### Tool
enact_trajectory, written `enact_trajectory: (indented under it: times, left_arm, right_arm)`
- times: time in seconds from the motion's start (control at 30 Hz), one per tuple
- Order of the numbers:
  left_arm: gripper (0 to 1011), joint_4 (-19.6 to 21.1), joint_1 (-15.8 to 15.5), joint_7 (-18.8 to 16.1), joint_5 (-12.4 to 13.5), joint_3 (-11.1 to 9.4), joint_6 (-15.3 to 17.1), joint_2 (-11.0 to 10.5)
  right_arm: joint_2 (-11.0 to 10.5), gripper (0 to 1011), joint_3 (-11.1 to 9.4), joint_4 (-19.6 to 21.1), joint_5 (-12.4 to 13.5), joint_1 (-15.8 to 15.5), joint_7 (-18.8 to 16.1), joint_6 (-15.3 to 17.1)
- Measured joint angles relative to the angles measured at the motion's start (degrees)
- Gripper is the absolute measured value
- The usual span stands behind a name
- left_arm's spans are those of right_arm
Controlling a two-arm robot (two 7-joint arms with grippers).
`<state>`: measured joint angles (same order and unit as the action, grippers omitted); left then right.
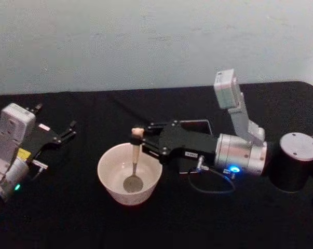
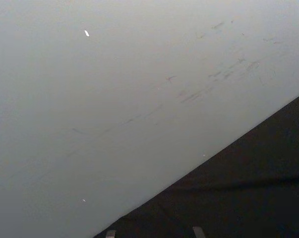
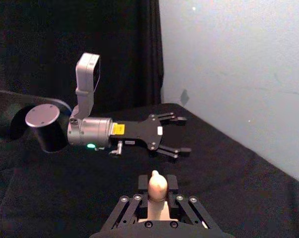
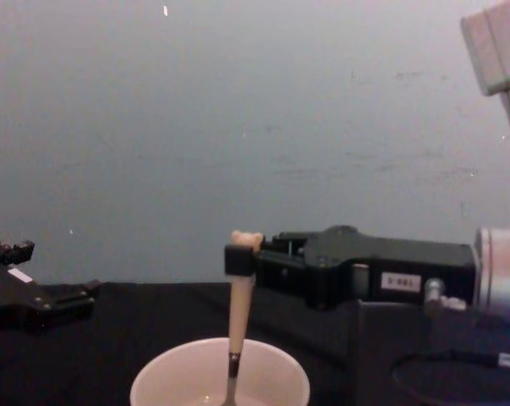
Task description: Pick up the stirring spoon with one hand, stir inside the cup, then place it back in its original position.
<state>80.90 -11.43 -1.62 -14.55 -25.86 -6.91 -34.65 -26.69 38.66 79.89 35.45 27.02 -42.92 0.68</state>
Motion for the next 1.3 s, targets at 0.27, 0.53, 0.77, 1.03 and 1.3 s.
enact_trajectory:
  times: [0.27, 0.53, 0.77, 1.03, 1.3]
  left_arm:
    - [1001, 0.0, 0.0, 0.0, 0.0, 0.0, 0.0, 0.0]
    - [1001, 0.0, 0.0, 0.0, 0.0, 0.0, 0.0, 0.0]
    - [1001, 0.0, 0.0, 0.0, 0.0, 0.0, 0.0, 0.0]
    - [1001, 0.0, 0.0, 0.0, 0.0, 0.0, 0.0, 0.0]
    - [1001, 0.0, 0.0, 0.0, 0.0, 0.0, 0.0, 0.0]
  right_arm:
    - [2.0, 215, 1.2, -1.5, -1.9, 0.9, -0.2, -0.4]
    - [4.7, 214, 2.3, -4.1, -4.1, 2.1, 0.7, -0.9]
    - [7.1, 215, 2.2, -7.2, -5.9, 3.2, 2.3, -1.7]
    - [9.6, 215, 0.6, -11.7, -8.1, 4.6, 4.8, -3.1]
    - [10.2, 215, -1.4, -13.4, -9.1, 4.9, 6.2, -4.3]
